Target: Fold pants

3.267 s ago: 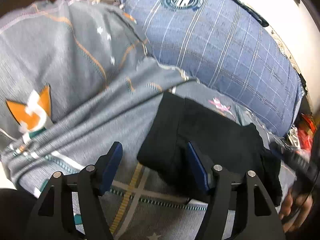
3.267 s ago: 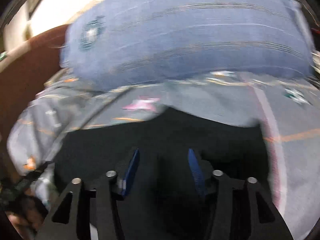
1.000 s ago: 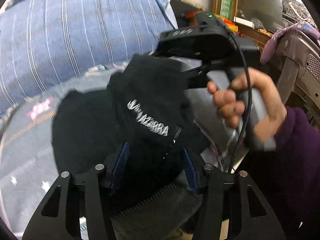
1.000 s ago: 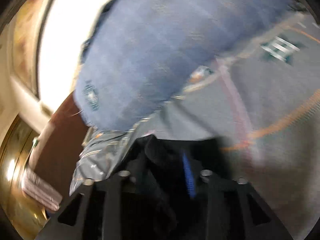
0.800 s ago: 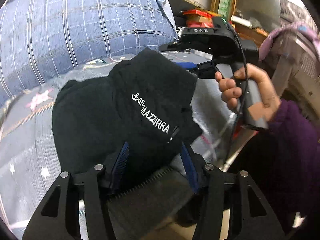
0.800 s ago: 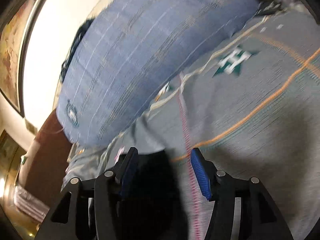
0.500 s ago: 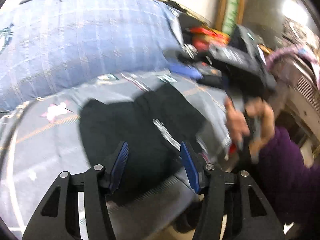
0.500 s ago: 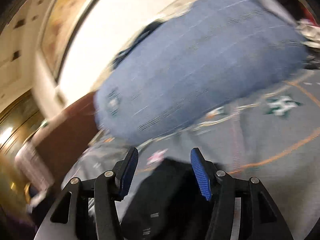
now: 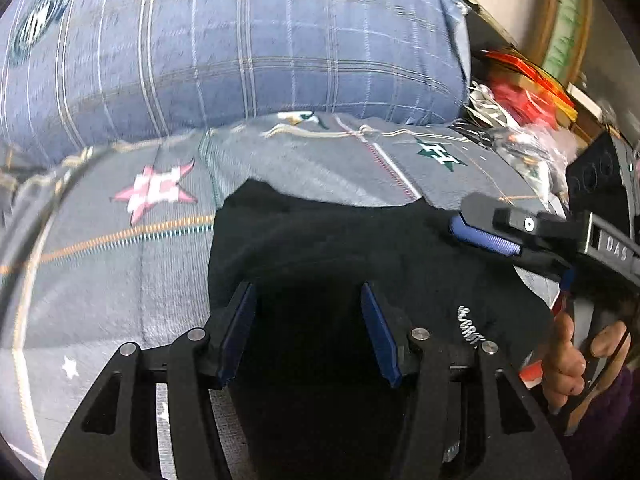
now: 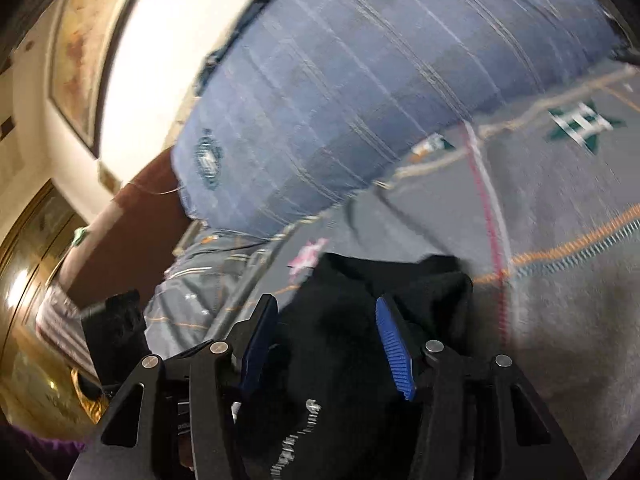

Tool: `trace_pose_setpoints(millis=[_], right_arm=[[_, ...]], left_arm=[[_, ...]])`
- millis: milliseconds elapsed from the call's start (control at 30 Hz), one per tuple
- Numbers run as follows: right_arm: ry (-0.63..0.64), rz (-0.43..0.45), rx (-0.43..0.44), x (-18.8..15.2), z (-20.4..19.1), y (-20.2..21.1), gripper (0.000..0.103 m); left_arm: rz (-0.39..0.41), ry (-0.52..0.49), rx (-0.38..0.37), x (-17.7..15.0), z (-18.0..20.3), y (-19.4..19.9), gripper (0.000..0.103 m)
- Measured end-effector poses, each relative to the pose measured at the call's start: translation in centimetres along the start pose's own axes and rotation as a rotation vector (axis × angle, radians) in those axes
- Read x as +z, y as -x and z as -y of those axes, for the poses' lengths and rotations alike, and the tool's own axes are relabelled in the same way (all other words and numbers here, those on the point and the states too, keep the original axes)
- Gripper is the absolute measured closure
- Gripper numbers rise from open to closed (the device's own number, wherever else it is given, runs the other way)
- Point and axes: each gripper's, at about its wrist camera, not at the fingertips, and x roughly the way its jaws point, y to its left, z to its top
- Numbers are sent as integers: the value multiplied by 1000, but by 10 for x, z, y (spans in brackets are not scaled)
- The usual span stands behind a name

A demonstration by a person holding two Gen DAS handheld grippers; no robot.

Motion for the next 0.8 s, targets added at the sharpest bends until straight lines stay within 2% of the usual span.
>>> trace_pose_setpoints(millis=[167,200,300,633,800], right_arm=[[2,-78,-64,-5,15,-14,56],[3,-96,-80,-6,18,-18,58],[12,-110,-94,-7,23,-22,59],[106,-86,-98,-12,20,-28,59],[72,-32,-122,-20,18,-25,59]], left_arm=[[-23,-8,27,-5,-1,-8,49],[-23,-13,52,-4,-2,-12,49],[-21,-19,50,-6,-6,-16,48],[4,-93,103,-11,2,-18,45],[49,-141,154,-21,8,-17,43]])
